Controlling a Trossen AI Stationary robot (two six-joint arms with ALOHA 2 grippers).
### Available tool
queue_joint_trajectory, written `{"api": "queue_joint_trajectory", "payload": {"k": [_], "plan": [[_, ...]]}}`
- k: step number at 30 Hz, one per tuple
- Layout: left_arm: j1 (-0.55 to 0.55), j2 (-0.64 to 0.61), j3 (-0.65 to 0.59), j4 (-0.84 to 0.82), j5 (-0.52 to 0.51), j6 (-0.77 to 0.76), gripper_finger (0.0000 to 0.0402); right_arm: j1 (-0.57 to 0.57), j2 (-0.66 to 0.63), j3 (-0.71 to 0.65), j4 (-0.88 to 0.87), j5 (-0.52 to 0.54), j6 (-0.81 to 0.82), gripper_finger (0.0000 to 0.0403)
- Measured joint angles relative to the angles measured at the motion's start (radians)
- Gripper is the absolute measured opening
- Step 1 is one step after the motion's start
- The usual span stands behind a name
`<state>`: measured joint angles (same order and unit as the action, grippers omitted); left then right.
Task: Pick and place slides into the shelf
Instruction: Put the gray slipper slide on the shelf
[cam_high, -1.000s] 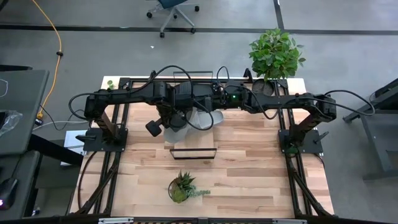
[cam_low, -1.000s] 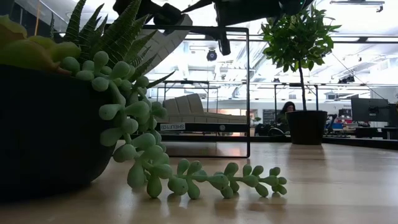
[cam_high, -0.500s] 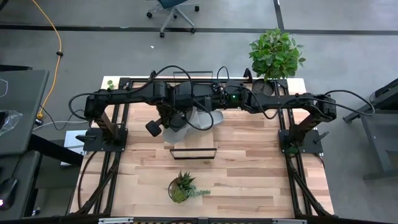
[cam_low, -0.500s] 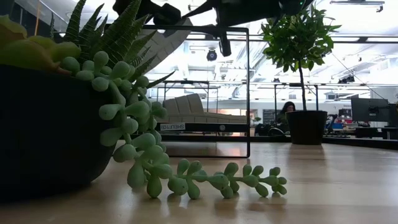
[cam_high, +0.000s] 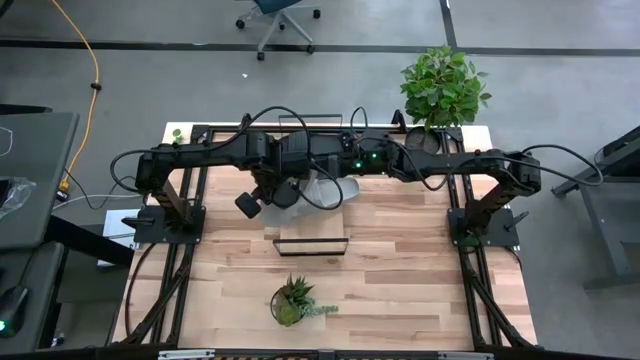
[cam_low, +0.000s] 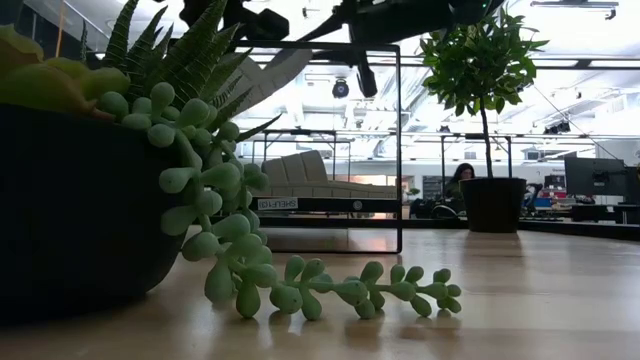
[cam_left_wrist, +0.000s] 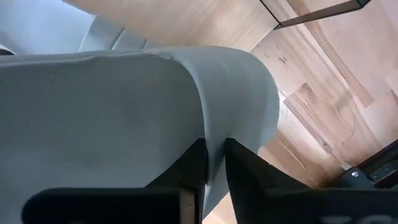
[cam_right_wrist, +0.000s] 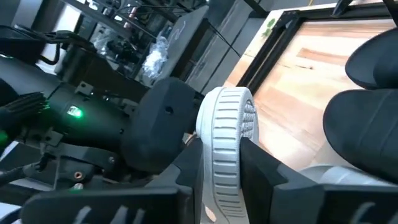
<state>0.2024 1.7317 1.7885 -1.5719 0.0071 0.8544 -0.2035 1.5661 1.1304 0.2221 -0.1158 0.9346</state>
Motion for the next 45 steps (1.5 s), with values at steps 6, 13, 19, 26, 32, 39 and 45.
{"api": "queue_joint_trajectory", "payload": {"k": [6, 13, 19, 26, 32, 39, 45], "plan": [[0.001, -0.001, 0.0, 0.004, -0.063, -0.029, 0.0063, 0.001, -0.004, 0.0, -0.061, 0.024, 0.009, 0.0053], [0.001, -0.001, 0.11, 0.002, -0.105, -0.042, 0.006, 0.0, -0.073, -0.001, -0.126, 0.09, -0.018, 0.0044], [0.003, -0.001, 0.335, 0.002, -0.18, -0.088, 0.0062, 0.017, -0.14, -0.001, -0.21, 0.126, -0.018, 0.0044], [0.016, -0.005, 0.57, 0.008, -0.202, -0.173, 0.0062, 0.08, -0.278, -0.001, -0.268, 0.299, -0.036, 0.0044], [0.013, -0.068, 0.534, 0.031, -0.238, -0.246, 0.0062, 0.153, -0.423, -0.001, -0.43, 0.479, 0.001, 0.0043], [0.013, -0.079, 0.532, 0.057, -0.238, -0.311, 0.0062, 0.288, -0.495, -0.001, -0.566, 0.683, 0.111, 0.0043], [0.013, -0.09, 0.532, 0.045, -0.238, -0.314, 0.0062, 0.406, -0.476, -0.001, -0.628, 0.817, 0.242, 0.0043]]}}
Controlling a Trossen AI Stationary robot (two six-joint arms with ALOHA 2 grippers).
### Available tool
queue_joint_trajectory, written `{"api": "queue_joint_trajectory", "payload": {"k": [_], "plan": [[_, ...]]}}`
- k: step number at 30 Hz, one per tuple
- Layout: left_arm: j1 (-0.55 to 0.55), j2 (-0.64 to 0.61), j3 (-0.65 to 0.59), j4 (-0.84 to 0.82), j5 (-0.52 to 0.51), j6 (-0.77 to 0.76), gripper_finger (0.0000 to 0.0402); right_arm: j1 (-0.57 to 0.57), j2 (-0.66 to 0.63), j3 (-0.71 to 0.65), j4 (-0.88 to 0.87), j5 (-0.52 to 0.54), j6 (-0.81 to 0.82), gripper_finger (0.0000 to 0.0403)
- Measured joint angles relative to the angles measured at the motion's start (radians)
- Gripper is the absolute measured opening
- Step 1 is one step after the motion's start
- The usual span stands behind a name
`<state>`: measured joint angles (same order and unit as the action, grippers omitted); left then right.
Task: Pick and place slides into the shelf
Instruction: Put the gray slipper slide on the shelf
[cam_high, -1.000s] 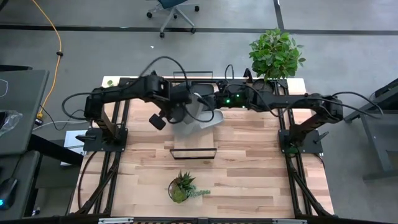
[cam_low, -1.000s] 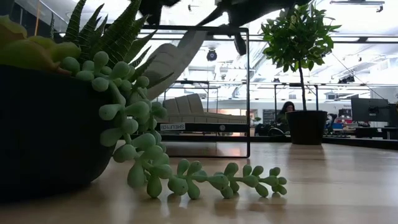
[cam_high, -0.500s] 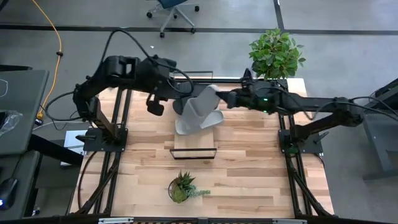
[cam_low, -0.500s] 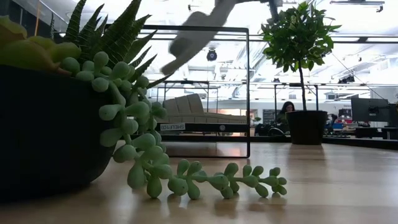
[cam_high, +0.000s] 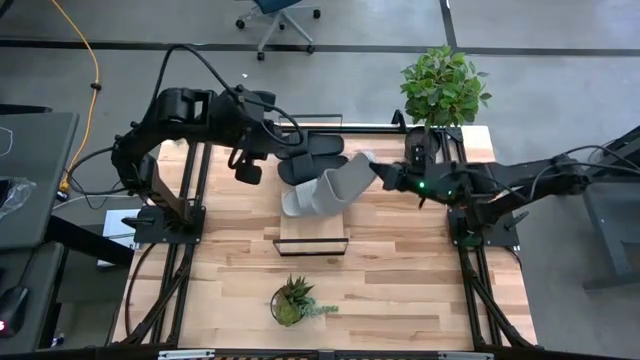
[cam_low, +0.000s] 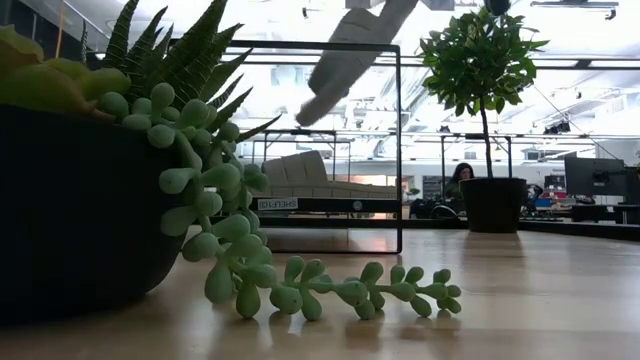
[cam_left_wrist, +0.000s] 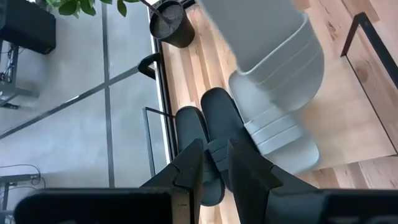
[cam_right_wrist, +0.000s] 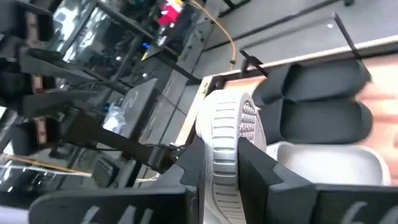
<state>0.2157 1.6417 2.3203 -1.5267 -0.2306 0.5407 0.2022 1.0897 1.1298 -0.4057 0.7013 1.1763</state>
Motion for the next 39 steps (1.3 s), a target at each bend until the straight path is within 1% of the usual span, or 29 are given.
{"api": "queue_joint_trajectory", "payload": {"k": [3, 8, 14, 18, 24, 27, 32, 39], "plan": [[0.0, -0.017, 0.0, -0.014, 0.003, -0.005, 0.0062, 0.068, 0.018, 0.0, -0.028, 0.088, 0.085, 0.0043], [0.0, -0.044, 0.0, -0.029, 0.002, -0.026, 0.0062, 0.171, 0.066, 0.0, -0.091, 0.237, 0.271, 0.0043], [0.0, -0.077, 0.001, -0.047, 0.002, -0.026, 0.0062, 0.241, 0.13, 0.0, -0.103, 0.34, 0.428, 0.0043], [0.0, -0.093, 0.0, -0.045, 0.003, -0.025, 0.0062, 0.282, 0.185, 0.0, -0.14, 0.385, 0.553, 0.0043], [0.0, -0.111, 0.0, -0.045, 0.013, -0.013, 0.0062, 0.332, 0.288, 0.0, -0.255, 0.445, 0.837, 0.0043], [0.0, -0.119, 0.0, -0.045, 0.013, 0.001, 0.0062, 0.342, 0.337, 0.0, -0.278, 0.47, 0.941, 0.0043], [0.0, -0.123, 0.0, -0.045, 0.014, 0.012, 0.0062, 0.346, 0.411, 0.0, -0.253, 0.478, 1.047, 0.0043], [0.0, -0.124, 0.0, -0.045, 0.056, 0.029, 0.0062, 0.352, 0.471, 0.0, -0.219, 0.522, 1.122, 0.0043]]}}
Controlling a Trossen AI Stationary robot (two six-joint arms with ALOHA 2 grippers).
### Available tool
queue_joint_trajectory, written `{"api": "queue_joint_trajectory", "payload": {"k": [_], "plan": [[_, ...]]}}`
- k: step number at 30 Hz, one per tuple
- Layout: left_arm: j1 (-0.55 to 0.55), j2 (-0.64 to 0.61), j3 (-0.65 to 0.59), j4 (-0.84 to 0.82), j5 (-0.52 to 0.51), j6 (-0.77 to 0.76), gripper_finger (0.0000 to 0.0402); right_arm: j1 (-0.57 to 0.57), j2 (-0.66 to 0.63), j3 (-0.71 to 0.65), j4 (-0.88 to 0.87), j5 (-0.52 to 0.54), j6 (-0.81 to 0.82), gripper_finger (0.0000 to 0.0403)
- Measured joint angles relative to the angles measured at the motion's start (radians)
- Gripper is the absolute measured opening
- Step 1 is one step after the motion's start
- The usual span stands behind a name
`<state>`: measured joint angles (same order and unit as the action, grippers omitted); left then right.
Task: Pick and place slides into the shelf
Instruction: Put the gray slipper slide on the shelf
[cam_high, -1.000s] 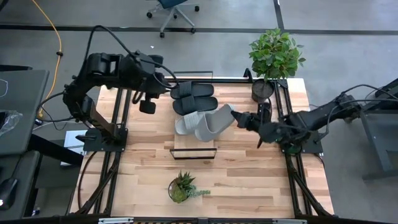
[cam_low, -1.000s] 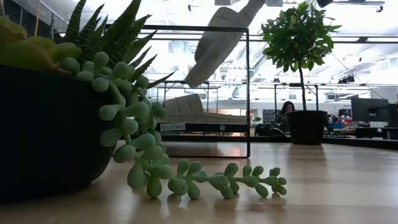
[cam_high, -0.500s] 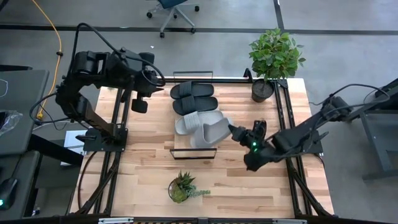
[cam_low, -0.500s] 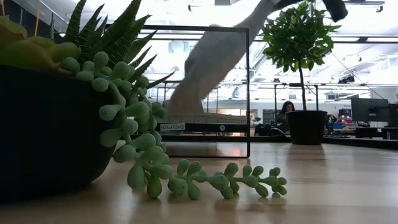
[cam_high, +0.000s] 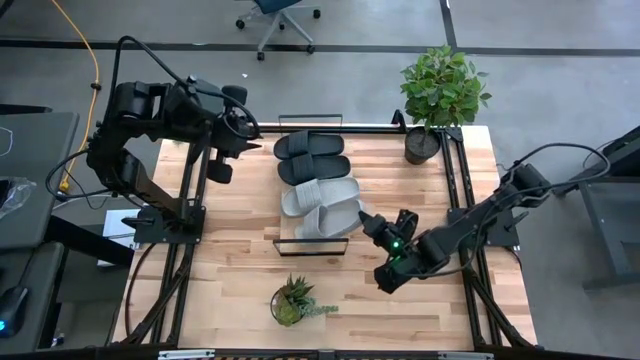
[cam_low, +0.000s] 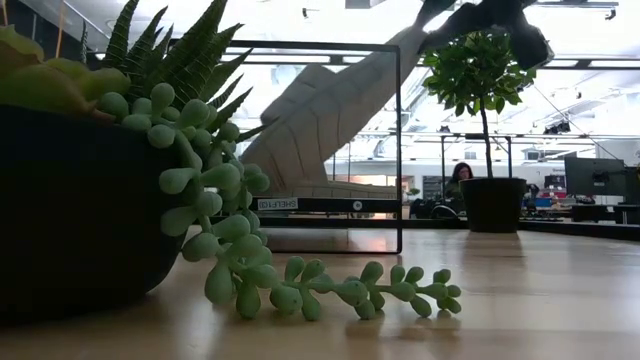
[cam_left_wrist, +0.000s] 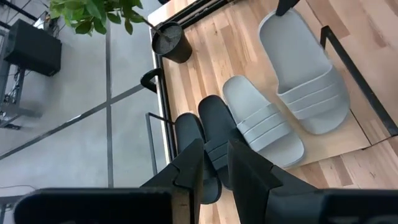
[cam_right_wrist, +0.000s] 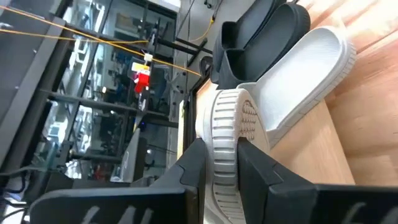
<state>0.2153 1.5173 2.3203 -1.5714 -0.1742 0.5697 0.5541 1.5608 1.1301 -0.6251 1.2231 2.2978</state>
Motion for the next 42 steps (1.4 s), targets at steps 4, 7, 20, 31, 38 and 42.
{"api": "queue_joint_trajectory", "payload": {"k": [4, 7, 20, 31, 38, 42], "plan": [[0.0, 0.0, 0.0, 0.0, 0.009, 0.002, 0.0062, 0.0, 0.014, 0.0, 0.009, 0.021, 0.001, 0.0043], [0.0, 0.0, 0.0, 0.0, 0.01, 0.002, 0.0062, -0.003, 0.02, 0.0, 0.009, 0.05, 0.0, 0.0043], [0.0, -0.01, 0.0, 0.0, 0.028, 0.002, 0.0062, -0.023, 0.093, 0.0, 0.125, 0.088, -0.001, 0.0043], [0.0, -0.01, 0.0, 0.0, 0.036, 0.021, 0.0062, 0.015, 0.093, 0.0, 0.164, 0.1, -0.011, 0.0043], [0.0, -0.009, 0.0, 0.0, 0.036, 0.028, 0.0062, 0.002, 0.137, 0.0, 0.198, 0.053, 0.0, 0.0043], [0.0, -0.009, 0.0, 0.0, 0.036, 0.028, 0.0062, -0.006, 0.178, 0.0, 0.249, 0.049, 0.007, 0.0043]]}}
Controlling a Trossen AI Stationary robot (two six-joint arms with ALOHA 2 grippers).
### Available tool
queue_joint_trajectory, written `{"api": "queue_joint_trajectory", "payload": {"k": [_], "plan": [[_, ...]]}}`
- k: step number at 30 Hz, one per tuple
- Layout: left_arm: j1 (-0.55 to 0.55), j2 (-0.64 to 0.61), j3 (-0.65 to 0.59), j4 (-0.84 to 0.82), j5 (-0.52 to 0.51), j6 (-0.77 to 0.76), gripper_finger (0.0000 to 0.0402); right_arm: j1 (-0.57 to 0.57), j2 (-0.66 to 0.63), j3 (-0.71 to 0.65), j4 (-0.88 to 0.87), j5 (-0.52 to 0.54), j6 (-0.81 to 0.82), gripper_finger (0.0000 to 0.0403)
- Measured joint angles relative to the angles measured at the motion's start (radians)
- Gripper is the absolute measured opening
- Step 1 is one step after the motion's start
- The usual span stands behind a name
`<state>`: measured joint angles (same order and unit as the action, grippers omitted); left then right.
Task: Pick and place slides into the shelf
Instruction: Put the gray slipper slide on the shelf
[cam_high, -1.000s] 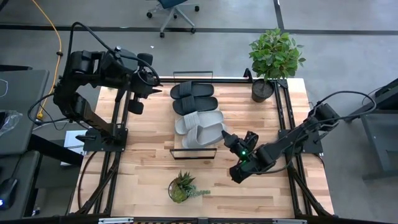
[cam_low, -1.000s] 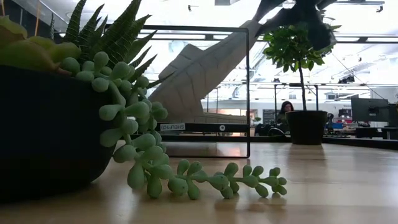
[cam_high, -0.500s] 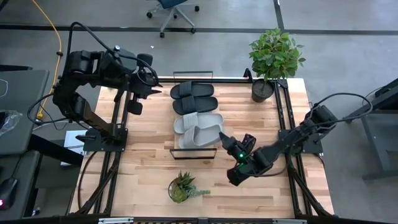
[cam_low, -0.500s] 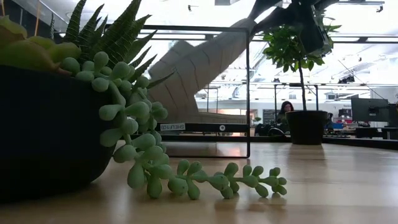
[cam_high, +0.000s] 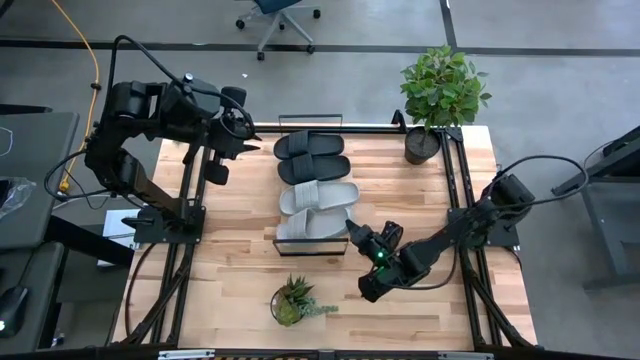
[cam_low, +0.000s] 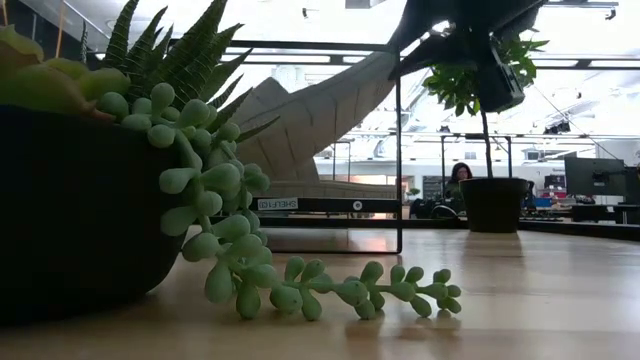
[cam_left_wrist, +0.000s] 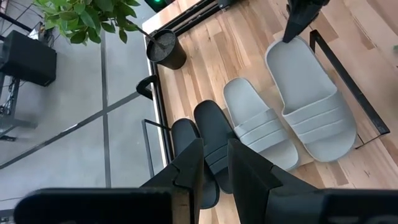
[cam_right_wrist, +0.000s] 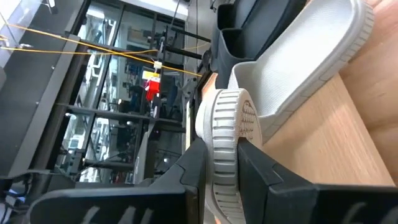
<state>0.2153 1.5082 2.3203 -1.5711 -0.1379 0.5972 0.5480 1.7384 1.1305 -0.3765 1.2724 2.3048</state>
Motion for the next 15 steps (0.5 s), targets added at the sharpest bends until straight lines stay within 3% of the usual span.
{"api": "queue_joint_trajectory", "payload": {"k": [15], "plan": [[0.0, 0.0, 0.0, 0.0, 0.0, 0.0, 0.0062, -0.024, 0.018, 0.0, -0.077, -0.054, -0.015, 0.0043]]}}
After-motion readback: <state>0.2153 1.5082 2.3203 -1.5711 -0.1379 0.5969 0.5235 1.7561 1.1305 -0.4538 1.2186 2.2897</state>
